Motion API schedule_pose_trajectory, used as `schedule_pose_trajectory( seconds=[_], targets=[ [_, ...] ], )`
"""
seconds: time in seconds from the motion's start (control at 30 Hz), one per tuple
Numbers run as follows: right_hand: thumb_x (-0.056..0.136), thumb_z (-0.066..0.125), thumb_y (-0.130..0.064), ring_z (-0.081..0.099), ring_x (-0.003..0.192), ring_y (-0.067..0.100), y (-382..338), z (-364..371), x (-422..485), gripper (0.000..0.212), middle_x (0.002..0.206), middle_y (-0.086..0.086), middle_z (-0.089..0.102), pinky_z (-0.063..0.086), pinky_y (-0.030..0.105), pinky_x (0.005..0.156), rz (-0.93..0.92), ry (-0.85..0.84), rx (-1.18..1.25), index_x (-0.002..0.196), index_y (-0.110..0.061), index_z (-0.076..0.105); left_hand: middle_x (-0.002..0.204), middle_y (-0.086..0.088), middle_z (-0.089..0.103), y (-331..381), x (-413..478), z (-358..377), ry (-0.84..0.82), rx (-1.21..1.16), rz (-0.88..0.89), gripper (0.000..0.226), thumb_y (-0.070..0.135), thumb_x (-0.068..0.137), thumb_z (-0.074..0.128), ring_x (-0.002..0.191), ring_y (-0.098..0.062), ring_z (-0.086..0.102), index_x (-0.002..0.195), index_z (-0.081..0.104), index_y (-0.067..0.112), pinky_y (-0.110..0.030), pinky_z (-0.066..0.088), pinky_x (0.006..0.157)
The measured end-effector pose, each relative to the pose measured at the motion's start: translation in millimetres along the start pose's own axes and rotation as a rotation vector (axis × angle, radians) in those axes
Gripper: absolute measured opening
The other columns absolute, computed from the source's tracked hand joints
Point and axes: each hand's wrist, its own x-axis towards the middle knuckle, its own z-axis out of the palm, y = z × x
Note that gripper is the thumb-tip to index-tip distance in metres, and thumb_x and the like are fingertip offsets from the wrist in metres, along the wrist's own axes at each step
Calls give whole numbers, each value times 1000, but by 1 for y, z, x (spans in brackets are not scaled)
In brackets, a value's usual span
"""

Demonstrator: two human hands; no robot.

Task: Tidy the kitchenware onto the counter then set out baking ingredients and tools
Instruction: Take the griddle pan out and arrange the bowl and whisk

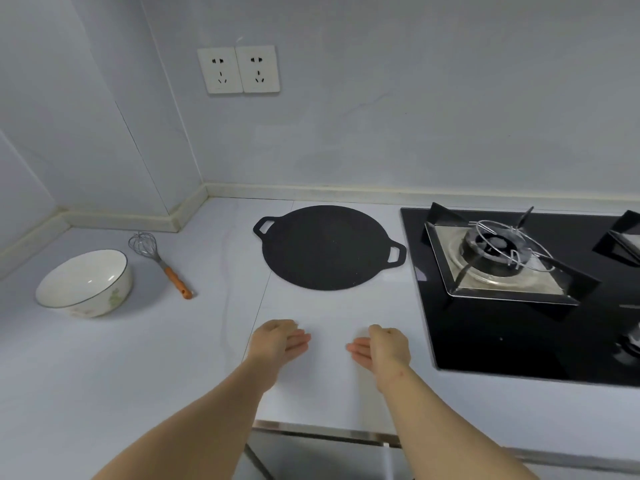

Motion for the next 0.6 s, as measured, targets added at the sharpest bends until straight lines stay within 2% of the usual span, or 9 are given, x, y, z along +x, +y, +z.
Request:
schedule_pose_trajectory(
  seconds=[0.07,0.17,0.23,0.4,0.5,0.6],
  targets=[
    [95,39,-9,67,70,29,10,-7,-13,18,77,15,63,56,33,64,35,-28,-12,80,-5,48,91,-21,62,-8,-13,-6,-39,-9,-27,17,0,94,47,79,-29,64,110,53,-5,-39,51,79],
    [94,39,-11,67,68,28,27,-20,-39,15,83,16,64,56,35,61,84,-98,-41,95,-1,51,87,-19,58,-19,-36,-3,-52,-5,-53,19,1,95,45,77,-29,62,112,50,-5,-39,49,78],
    [93,40,-11,67,67,28,37,-32,-56,17,85,15,64,56,34,61,102,-128,-66,100,-1,52,85,-16,56,-28,-56,6,-89,16,-80,20,5,96,44,81,-30,60,113,49,-3,-38,49,79],
    [93,42,-13,60,63,24,55,-72,-100,15,80,12,63,49,30,57,74,-83,-66,83,-8,52,88,-11,59,-58,-116,23,-296,113,-166,14,12,95,49,76,-21,60,105,52,3,-35,52,75],
    [93,44,-15,60,64,23,69,-98,-123,14,81,10,62,48,29,56,39,-37,-62,83,-10,53,86,-9,59,-81,-147,26,-355,119,-177,11,13,95,47,74,-19,59,96,55,6,-31,50,68],
    [94,43,-14,58,62,22,91,-123,-140,13,78,9,60,47,28,55,53,-24,-60,83,-11,51,83,-8,56,-104,-172,28,-374,131,-193,12,14,97,44,71,-18,57,95,53,6,-32,48,72]
  ],
)
